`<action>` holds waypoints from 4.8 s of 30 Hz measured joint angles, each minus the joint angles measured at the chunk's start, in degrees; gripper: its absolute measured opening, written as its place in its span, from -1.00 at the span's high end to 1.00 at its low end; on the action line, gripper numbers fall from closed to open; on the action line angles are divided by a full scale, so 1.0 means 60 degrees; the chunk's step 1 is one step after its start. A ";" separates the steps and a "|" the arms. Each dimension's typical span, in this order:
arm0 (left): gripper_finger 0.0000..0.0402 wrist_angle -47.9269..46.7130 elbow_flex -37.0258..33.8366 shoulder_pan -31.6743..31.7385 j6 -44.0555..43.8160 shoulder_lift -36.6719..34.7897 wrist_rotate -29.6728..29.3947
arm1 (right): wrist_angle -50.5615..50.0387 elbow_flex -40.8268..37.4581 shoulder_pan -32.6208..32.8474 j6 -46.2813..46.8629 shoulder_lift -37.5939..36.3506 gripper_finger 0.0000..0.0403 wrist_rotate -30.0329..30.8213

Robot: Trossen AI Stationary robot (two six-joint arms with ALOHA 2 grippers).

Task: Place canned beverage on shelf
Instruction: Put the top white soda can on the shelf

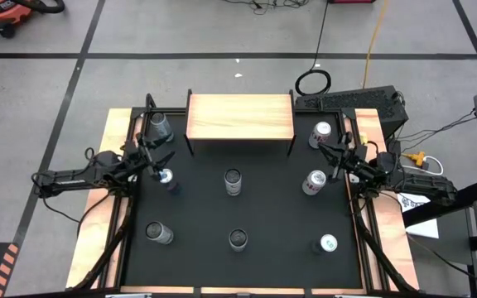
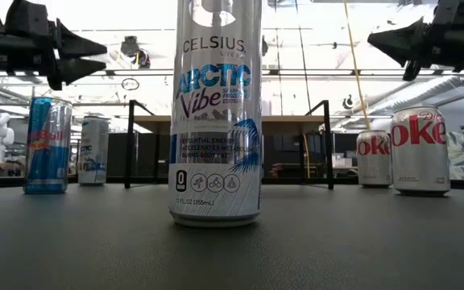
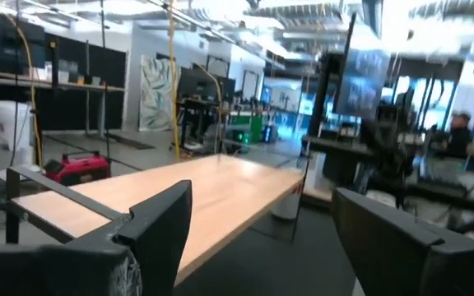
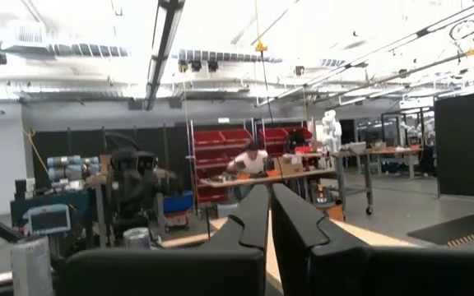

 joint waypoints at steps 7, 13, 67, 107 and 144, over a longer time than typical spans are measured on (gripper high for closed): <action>-0.46 -0.0490 0.0009 -0.0004 -0.0738 0.0000 0.0252 | 0.0905 0.0000 0.0000 0.0000 -0.0002 1.00 -0.0001; -0.46 0.0059 0.0018 -0.0001 -0.0817 0.0000 0.0388 | 0.1249 0.0000 0.0000 -0.0455 -0.0004 1.00 0.0424; -0.46 0.0656 0.0838 -0.0004 -0.0233 0.0000 0.1423 | 0.1019 0.0007 -0.0007 -0.3301 0.0000 -0.17 0.2084; -0.46 0.0361 0.0827 -0.0004 0.0015 0.0000 0.1379 | 0.0992 0.0004 0.0000 -0.2693 -0.0001 -0.31 0.2255; -0.46 0.0375 0.0827 -0.0003 0.0011 0.0000 0.0953 | 0.0592 0.0004 -0.0007 -0.1443 -0.0004 -0.67 0.2303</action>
